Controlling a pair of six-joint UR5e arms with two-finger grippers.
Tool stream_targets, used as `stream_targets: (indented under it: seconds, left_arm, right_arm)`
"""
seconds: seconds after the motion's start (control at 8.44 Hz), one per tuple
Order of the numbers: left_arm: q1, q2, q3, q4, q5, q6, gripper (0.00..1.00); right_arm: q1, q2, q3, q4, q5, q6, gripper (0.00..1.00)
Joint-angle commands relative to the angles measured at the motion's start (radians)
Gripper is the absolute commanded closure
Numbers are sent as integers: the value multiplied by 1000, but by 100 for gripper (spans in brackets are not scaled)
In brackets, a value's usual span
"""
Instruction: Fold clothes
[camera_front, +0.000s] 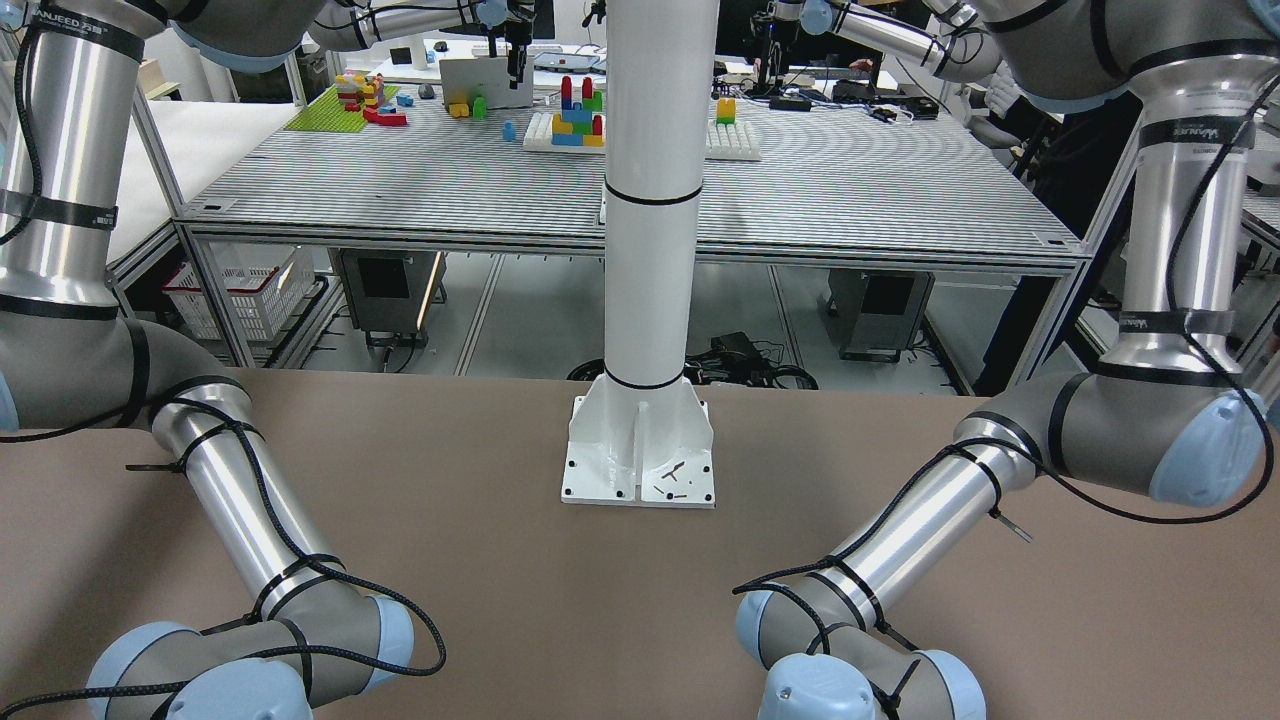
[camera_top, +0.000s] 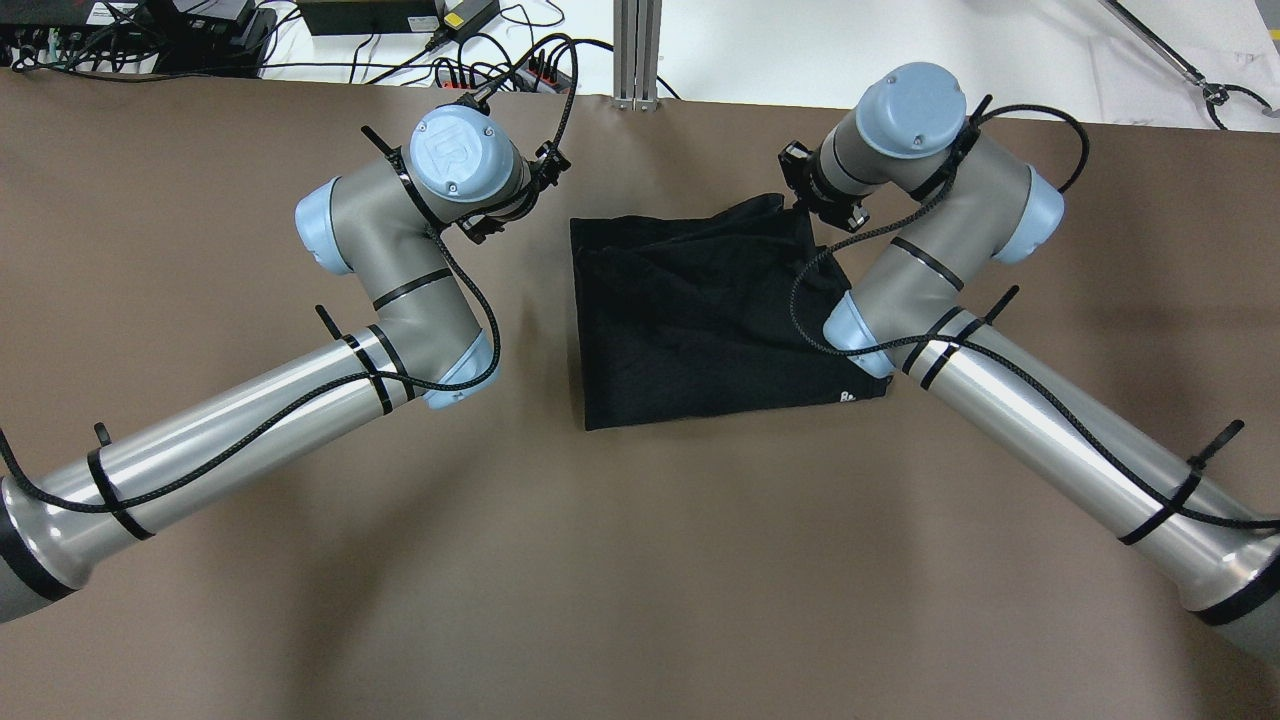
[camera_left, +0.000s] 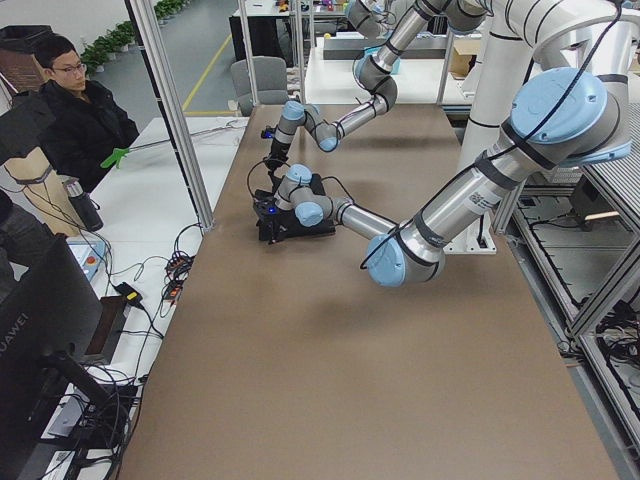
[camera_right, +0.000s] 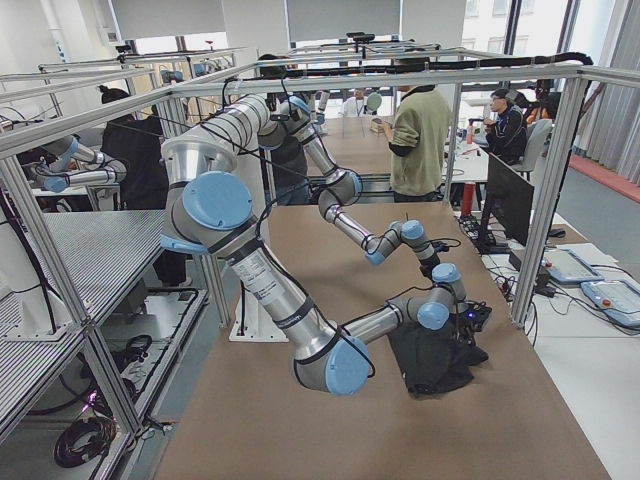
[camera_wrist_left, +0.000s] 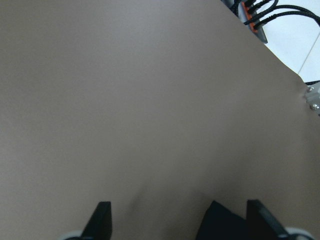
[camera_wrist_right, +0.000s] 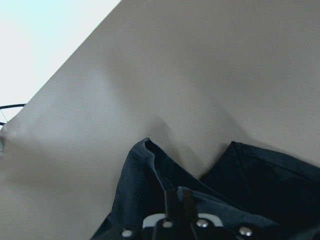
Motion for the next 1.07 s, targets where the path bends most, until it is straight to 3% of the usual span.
stream_targets:
  seconds: [0.0,0.12,0.24,0.36,0.59,0.95]
  left_arm:
    - [8,11,0,-2,18,-1,5]
    - [8,15,0,-2,18,2,5]
    - [8,20,0,-2,18,4,5]
    - [8,21,0,-2,18,5,5]
    - [8,25,-2,-2,20,2,5]
    - [27,21,-29,5,23,-6,5]
  right_arm:
    - [15,135,-131,-44,-157,48,100]
    - [15,145,-151,-43,-206,48,97]
    - [15,153,-156,-44,-239,48,39]
    - [15,172,-156,-47,-247,61,27]
    - [15,192,-156,-46,-245,94,22]
    - [0,168,-107,-41,-228,117,22]
